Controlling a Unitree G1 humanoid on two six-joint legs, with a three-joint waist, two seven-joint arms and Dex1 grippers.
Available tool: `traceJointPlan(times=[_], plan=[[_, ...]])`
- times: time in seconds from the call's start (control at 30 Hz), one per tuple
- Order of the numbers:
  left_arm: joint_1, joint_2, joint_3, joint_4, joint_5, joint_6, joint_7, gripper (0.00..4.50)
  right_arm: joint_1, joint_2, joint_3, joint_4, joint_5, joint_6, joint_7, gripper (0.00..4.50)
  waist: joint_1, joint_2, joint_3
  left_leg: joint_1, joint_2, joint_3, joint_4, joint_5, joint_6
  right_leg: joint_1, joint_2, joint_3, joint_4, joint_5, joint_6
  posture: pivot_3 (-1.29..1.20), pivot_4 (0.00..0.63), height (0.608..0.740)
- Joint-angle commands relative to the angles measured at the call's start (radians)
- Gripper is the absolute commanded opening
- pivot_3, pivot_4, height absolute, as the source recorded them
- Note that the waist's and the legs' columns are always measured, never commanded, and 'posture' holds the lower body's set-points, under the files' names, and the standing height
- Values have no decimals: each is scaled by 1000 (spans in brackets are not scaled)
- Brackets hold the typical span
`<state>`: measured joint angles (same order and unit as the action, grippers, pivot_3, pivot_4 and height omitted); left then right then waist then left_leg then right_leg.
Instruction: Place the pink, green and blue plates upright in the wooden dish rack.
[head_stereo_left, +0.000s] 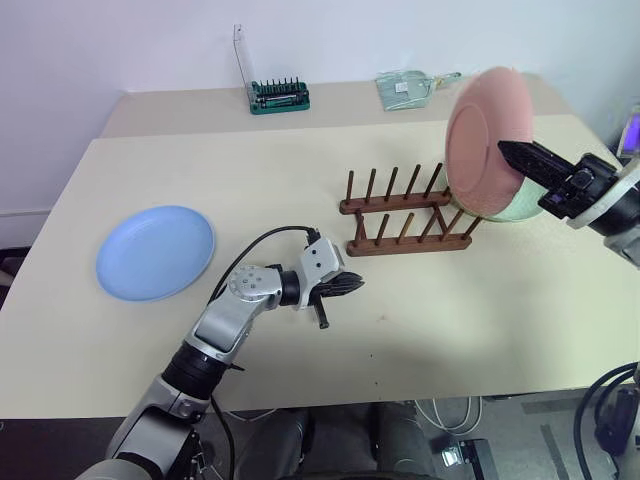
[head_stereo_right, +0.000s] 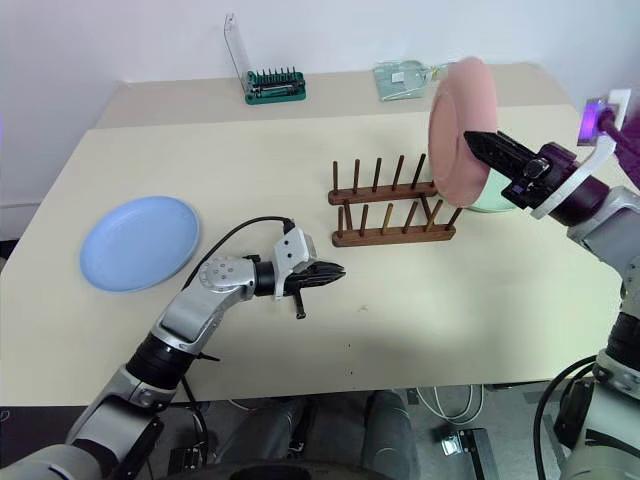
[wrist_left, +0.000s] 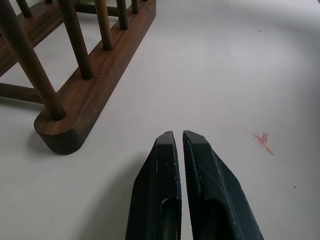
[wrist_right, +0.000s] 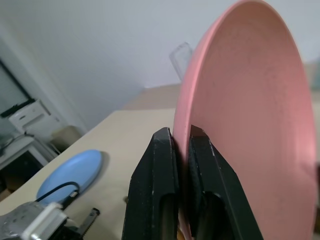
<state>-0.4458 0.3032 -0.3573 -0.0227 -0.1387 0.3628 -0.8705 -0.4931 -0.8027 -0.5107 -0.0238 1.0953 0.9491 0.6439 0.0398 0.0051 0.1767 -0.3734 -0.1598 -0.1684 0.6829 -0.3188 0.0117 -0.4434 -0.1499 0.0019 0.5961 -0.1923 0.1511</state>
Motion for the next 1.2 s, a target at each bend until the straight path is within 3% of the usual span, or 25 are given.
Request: traceJointPlan(times=[0.03, 0.1, 0.2, 0.43, 0.53, 0.57, 0.6, 0.73, 0.9, 1.2], plan=[[-5, 5, 18, -35, -8, -6, 4, 238, -11, -6, -3, -3, -37, -52, 23, 768, 0, 0, 0, 0, 0, 0, 0, 0, 0, 0, 0, 0, 0, 0, 0, 0, 150, 738], [-3, 7, 18, -38, -9, -6, 6, 238, -24, -2, -3, 1, -65, -78, 9, 1481, 0, 0, 0, 0, 0, 0, 0, 0, 0, 0, 0, 0, 0, 0, 0, 0, 150, 738], [-1, 7, 18, -46, -12, 0, 9, 238, -41, -11, 10, -3, -205, -215, -40, 2991, 0, 0, 0, 0, 0, 0, 0, 0, 0, 0, 0, 0, 0, 0, 0, 0, 150, 738], [7, 13, 20, -59, -15, 10, 14, 238, 25, -98, -104, 91, -353, -338, -73, 2991, 4, 0, 0, 0, 0, 0, 0, 0, 0, 0, 0, 0, 0, 0, 0, 0, 150, 738], [8, 16, 19, -58, -15, 10, 12, 238, 165, -171, 36, 123, -542, -456, 21, 3852, 0, 0, 0, 0, 0, 0, 0, 0, 0, 0, 0, 0, 0, 0, 0, 0, 150, 738], [7, 16, 19, -56, -16, 9, 11, 238, 191, -184, 78, 123, -581, -489, 52, 4343, -3, 0, 0, 0, 0, 1, 0, 0, 0, 0, 0, 0, 0, 0, 0, 0, 150, 738], [5, 17, 19, -53, -16, 7, 9, 238, 204, -191, 121, 135, -624, -532, 75, 4467, -12, 1, -1, 1, 0, 1, 0, 0, 0, 0, 0, 0, 0, 0, 0, 0, 150, 738], [-6, 10, 16, -43, -13, 6, 5, 238, 133, -187, 298, 300, -818, -747, 127, 4467, -35, 6, -2, 3, 0, 7, 0, 0, 0, 0, 1, 6, 2, 1, 2, 0, 150, 738], [-17, 3, 18, -38, -12, 10, 4, 238, -114, -121, 481, 668, -1010, -936, 153, 4467, -41, 5, -2, 6, 0, 10, 0, 0, 0, 1, 2, 10, 3, 1, 2, 0, 150, 738], [-7, 12, 23, -50, -11, 13, 8, 238, -412, -22, 614, 1174, -1216, -1139, 95, 4467, -30, 5, -2, 3, 0, 10, -1, 0, 0, -1, 2, 10, 0, 1, 2, 0, 150, 738]])
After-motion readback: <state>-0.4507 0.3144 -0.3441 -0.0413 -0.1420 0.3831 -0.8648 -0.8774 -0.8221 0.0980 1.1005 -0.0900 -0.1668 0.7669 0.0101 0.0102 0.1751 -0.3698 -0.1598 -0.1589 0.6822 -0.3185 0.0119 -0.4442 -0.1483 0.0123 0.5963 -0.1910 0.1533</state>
